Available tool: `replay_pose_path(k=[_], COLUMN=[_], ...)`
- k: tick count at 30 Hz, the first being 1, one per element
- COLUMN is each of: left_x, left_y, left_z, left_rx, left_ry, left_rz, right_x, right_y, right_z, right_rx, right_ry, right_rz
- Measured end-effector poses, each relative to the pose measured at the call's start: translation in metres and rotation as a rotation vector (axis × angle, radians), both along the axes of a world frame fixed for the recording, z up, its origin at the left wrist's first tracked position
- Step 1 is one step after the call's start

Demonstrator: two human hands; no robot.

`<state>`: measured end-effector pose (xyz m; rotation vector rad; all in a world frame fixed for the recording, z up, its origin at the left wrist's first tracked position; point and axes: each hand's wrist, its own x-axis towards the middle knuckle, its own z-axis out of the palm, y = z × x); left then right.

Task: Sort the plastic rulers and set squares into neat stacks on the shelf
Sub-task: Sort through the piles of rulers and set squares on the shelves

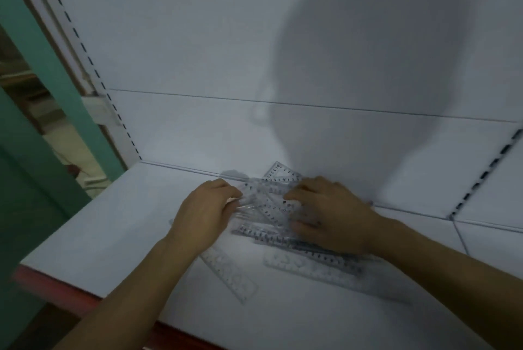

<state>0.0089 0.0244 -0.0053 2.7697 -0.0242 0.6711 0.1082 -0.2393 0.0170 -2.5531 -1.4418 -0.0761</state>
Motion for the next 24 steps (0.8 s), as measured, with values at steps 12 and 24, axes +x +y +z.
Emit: replay_pose_path(k=[12,24], left_x=[-0.005,-0.014], left_y=[0.018,0.015], left_z=[-0.006,0.004], left_rx=[-0.176,-0.343], left_ry=[-0.070,-0.201], left_rz=[-0.146,-0.233], right_x=[-0.041,-0.062], right_y=[0.036,0.027], right_z=[0.000,0.001], right_rx=[0.037,0.371], right_ry=[-0.016,-0.468], right_rz=[-0.295,-0.439])
